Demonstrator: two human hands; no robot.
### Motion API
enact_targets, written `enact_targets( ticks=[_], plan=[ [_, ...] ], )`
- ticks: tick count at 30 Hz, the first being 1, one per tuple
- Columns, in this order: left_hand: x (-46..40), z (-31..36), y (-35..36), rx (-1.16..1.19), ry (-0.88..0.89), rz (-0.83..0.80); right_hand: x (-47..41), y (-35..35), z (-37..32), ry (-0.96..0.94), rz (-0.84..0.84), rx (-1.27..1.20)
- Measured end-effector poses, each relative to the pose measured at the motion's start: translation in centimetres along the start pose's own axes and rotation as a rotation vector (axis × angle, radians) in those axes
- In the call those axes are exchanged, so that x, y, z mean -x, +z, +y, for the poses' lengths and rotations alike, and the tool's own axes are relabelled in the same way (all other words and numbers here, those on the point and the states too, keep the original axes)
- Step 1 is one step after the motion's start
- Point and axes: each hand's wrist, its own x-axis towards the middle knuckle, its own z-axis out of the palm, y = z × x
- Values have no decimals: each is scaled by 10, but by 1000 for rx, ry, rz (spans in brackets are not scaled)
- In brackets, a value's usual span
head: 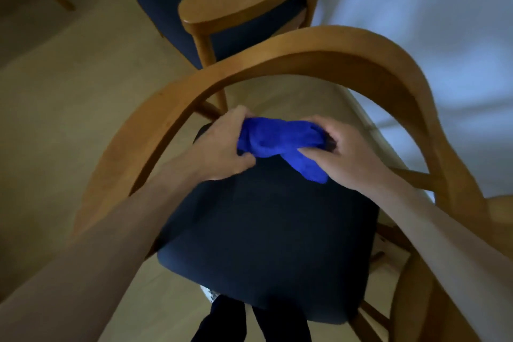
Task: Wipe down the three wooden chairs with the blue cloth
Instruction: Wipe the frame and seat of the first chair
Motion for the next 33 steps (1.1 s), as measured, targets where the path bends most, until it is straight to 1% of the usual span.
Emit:
enact_targets(
  ticks=[1,2,3,5,7,8,9,10,12,15,17,19,22,24,26,28,29,31,33],
  plan=[
    [-8,8,7,11,27,-44,0,-5,1,15,-13,-37],
    [-15,14,17,-36,55,-50,0,-10,2,28,-16,-65],
    [-20,15,28,-117,76,-12,3,-13,4,43,-12,-93],
    [-23,14,43,-343,109,144,10,-17,12,53,40,-71],
    [-15,7,56,-461,187,289,21,-15,27,14,130,139],
    [-7,1,64,-452,229,330,29,-10,36,-6,163,257],
    [3,-5,73,-430,268,337,39,-2,45,-8,168,356],
    [14,-10,82,-424,297,294,50,10,54,20,134,431],
    [39,-26,103,-445,298,119,77,42,73,120,6,492],
    [70,-56,135,-484,223,-197,117,93,99,270,-176,375],
    [80,-71,146,-478,213,-316,135,116,107,367,-244,269],
    [78,-76,144,-367,217,-341,140,122,108,446,-227,205],
    [54,-66,129,-140,120,-348,129,111,111,584,-66,130],
    [29,-56,125,-98,79,-329,114,99,117,681,20,130],
    [3,-46,129,-210,136,-257,96,91,121,727,32,192],
    [-18,-39,138,-353,210,-204,81,87,122,737,-1,345],
    [-25,-36,143,-383,211,-221,74,87,122,729,-28,407],
    [-27,-30,151,-399,159,-283,68,89,118,677,-111,496],
    [-19,-28,157,-485,126,-298,68,96,113,609,-172,638]
  ],
)
